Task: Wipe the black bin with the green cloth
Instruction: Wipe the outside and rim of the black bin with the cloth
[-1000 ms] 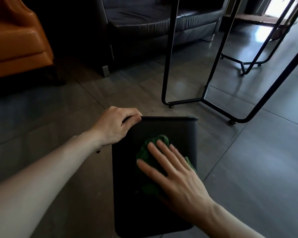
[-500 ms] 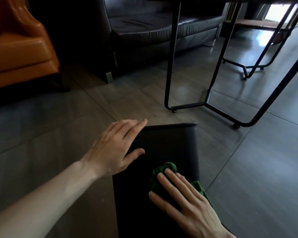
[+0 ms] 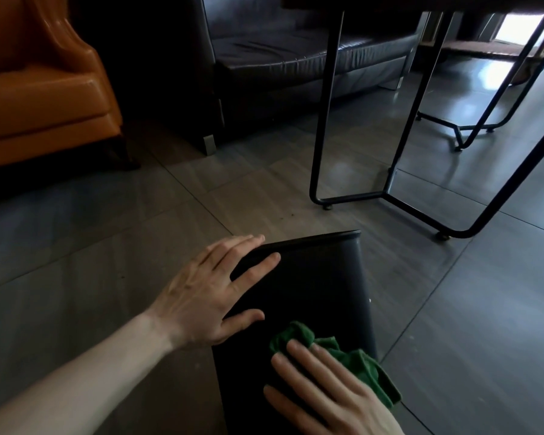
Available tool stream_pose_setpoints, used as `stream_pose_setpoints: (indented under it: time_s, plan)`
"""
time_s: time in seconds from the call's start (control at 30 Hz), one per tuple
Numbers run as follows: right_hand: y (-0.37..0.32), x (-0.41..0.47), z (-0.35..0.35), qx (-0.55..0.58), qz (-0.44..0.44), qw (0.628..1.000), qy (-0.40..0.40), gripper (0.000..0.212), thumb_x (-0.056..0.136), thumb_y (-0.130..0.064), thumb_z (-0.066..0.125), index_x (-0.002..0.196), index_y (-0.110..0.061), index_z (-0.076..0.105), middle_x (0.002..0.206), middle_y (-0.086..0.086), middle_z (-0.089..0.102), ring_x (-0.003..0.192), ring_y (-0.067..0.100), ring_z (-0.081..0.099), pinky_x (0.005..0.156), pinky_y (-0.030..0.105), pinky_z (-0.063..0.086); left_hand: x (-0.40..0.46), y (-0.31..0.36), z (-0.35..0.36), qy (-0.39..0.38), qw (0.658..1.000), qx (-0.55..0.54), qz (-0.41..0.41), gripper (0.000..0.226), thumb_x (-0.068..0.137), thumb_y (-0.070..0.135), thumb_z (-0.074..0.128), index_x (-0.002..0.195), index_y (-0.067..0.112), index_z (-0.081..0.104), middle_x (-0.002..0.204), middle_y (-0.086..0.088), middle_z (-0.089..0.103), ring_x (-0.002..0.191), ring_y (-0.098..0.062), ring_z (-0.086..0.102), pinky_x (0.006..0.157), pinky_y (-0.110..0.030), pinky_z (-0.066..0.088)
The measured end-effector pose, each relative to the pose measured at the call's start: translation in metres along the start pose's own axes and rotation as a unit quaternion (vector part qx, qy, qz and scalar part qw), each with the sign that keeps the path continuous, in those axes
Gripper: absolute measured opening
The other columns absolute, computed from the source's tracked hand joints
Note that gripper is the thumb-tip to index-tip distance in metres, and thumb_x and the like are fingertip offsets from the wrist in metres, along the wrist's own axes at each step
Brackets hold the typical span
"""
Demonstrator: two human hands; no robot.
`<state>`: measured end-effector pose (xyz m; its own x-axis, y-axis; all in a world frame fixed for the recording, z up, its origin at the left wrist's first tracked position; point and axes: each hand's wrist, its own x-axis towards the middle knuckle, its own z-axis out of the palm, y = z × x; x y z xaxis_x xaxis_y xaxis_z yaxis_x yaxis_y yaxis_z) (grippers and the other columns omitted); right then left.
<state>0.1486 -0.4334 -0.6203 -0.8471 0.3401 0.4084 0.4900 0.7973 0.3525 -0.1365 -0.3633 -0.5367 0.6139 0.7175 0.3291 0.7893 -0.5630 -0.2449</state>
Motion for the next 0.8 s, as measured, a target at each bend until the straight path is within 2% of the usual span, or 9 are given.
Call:
stream_pose_setpoints:
  time_s: [0.07, 0.13, 0.2, 0.37, 0.43, 0.53, 0.6, 0.7, 0.8]
  plan:
    - [0.001, -0.001, 0.001, -0.037, -0.033, 0.999, -0.016, 0.048, 0.116, -0.016, 0.029, 0.157, -0.035, 0.042, 0.163, 0.001, 0.046, 0.148, 0.027, 0.043, 0.115, 0.038, 0.044, -0.001, 0.001, 0.000, 0.005, 1.000, -0.002, 0.004, 0.078, 0.098, 0.063, 0.051, 0.160, 0.019, 0.036, 0.163, -0.019, 0.038, 0.152, -0.032, 0.039, 0.124, -0.046, 0.033]
    - [0.009, 0.003, 0.000, -0.020, -0.027, 0.999, -0.011, 0.045, 0.114, -0.025, 0.039, 0.158, -0.033, 0.041, 0.164, 0.004, 0.045, 0.150, 0.029, 0.042, 0.116, 0.041, 0.043, -0.002, 0.002, 0.001, 0.005, 1.000, 0.001, 0.000, 0.079, 0.096, 0.063, 0.052, 0.160, 0.020, 0.036, 0.164, -0.020, 0.036, 0.153, -0.033, 0.037, 0.125, -0.048, 0.032]
    - [0.020, 0.012, -0.005, 0.026, 0.017, 0.999, 0.009, 0.050, 0.106, -0.032, 0.055, 0.155, -0.027, 0.048, 0.163, 0.009, 0.046, 0.151, 0.032, 0.042, 0.118, 0.045, 0.043, -0.002, 0.003, 0.001, -0.003, 1.000, 0.004, -0.008, 0.080, 0.094, 0.063, 0.054, 0.160, 0.021, 0.037, 0.163, -0.022, 0.037, 0.152, -0.036, 0.038, 0.124, -0.049, 0.032]
    - [0.041, 0.033, -0.015, 0.102, 0.174, 0.976, 0.085, 0.043, 0.104, -0.030, 0.051, 0.144, -0.016, 0.062, 0.156, 0.013, 0.052, 0.148, 0.035, 0.046, 0.116, 0.051, 0.048, -0.004, 0.003, 0.002, 0.011, 1.000, -0.010, -0.004, 0.078, 0.096, 0.062, 0.052, 0.159, 0.019, 0.039, 0.160, -0.023, 0.040, 0.150, -0.036, 0.040, 0.126, -0.048, 0.029]
    - [0.031, 0.024, -0.013, 0.099, 0.130, 0.983, 0.078, 0.042, 0.109, -0.030, 0.046, 0.147, -0.018, 0.059, 0.158, 0.012, 0.050, 0.149, 0.032, 0.045, 0.117, 0.047, 0.046, -0.005, 0.005, 0.003, 0.018, 1.000, -0.011, -0.001, 0.078, 0.096, 0.063, 0.052, 0.159, 0.019, 0.039, 0.161, -0.023, 0.039, 0.152, -0.036, 0.038, 0.126, -0.049, 0.029]
    - [0.011, 0.004, -0.015, 0.014, 0.006, 1.000, 0.027, 0.047, 0.112, -0.023, 0.042, 0.159, -0.029, 0.041, 0.166, 0.009, 0.040, 0.146, 0.023, 0.046, 0.114, 0.035, 0.047, -0.006, 0.013, -0.001, 0.037, 0.999, -0.012, 0.007, 0.079, 0.095, 0.064, 0.054, 0.159, 0.021, 0.039, 0.163, -0.023, 0.037, 0.154, -0.035, 0.035, 0.125, -0.052, 0.031]
    - [0.010, -0.002, -0.017, 0.005, -0.003, 1.000, 0.021, 0.046, 0.114, -0.019, 0.036, 0.157, -0.034, 0.040, 0.164, 0.003, 0.038, 0.141, 0.018, 0.050, 0.113, 0.031, 0.044, -0.005, 0.016, 0.002, 0.043, 0.999, -0.019, 0.013, 0.079, 0.094, 0.064, 0.055, 0.160, 0.023, 0.037, 0.164, -0.023, 0.035, 0.155, -0.034, 0.034, 0.126, -0.051, 0.030]
    - [0.022, 0.004, -0.029, 0.046, 0.059, 0.997, 0.030, 0.044, 0.107, -0.025, 0.047, 0.150, -0.030, 0.055, 0.159, 0.009, 0.051, 0.143, 0.025, 0.051, 0.118, 0.038, 0.045, -0.004, 0.020, 0.002, 0.041, 0.999, -0.026, 0.014, 0.078, 0.094, 0.063, 0.055, 0.160, 0.024, 0.037, 0.164, -0.024, 0.035, 0.154, -0.036, 0.034, 0.125, -0.053, 0.030]
    - [0.034, -0.001, -0.039, 0.112, 0.192, 0.973, 0.067, 0.045, 0.096, -0.027, 0.056, 0.139, -0.017, 0.066, 0.152, 0.010, 0.056, 0.145, 0.032, 0.051, 0.113, 0.046, 0.050, -0.010, 0.036, 0.009, 0.027, 0.999, -0.039, 0.020, 0.078, 0.094, 0.063, 0.056, 0.160, 0.025, 0.038, 0.163, -0.023, 0.036, 0.154, -0.035, 0.034, 0.125, -0.052, 0.030]
